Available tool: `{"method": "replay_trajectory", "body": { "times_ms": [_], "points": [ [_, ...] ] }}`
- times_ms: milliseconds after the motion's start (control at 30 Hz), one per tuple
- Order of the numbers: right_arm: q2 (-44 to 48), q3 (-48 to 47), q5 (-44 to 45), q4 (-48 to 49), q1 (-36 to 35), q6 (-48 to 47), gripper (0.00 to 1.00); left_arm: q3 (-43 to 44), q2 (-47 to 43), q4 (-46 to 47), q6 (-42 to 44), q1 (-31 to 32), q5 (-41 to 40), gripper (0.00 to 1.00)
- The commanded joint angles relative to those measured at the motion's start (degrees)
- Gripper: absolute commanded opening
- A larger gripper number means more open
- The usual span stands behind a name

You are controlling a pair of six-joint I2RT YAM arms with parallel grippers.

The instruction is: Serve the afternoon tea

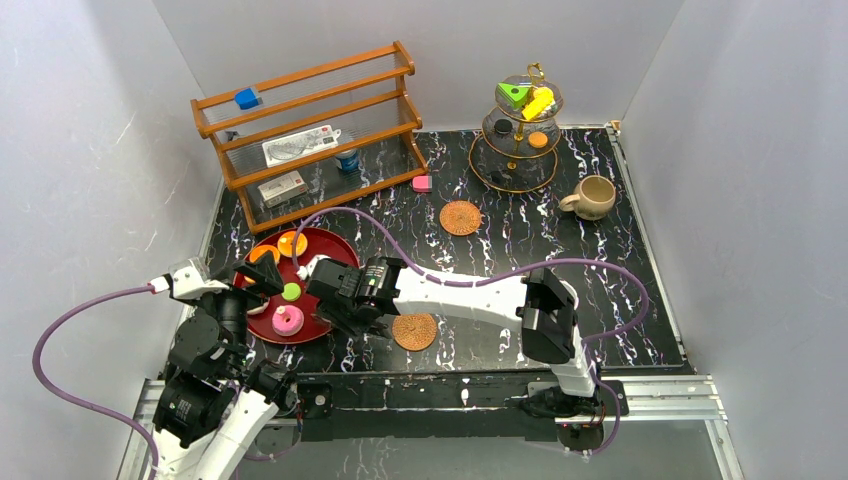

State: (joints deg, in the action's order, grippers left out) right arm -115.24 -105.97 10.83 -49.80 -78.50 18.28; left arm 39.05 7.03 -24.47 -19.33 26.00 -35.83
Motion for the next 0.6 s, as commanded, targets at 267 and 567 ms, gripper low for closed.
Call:
{"method": "replay_trajectory", "body": {
  "times_ms": [267, 567],
  "points": [
    [0.7, -2.7, 5.1, 2.1, 0.6, -0.4, 0.48, 0.3, -0.2, 0.8, -0.3, 0.2, -1.3, 0.94],
    [5.5, -2.0, 7.3, 4.7, 3.0, -0.4, 0.47, 0.2, 0.1, 0.8, -0.3, 0.2, -1.2, 0.94]
  ]
}}
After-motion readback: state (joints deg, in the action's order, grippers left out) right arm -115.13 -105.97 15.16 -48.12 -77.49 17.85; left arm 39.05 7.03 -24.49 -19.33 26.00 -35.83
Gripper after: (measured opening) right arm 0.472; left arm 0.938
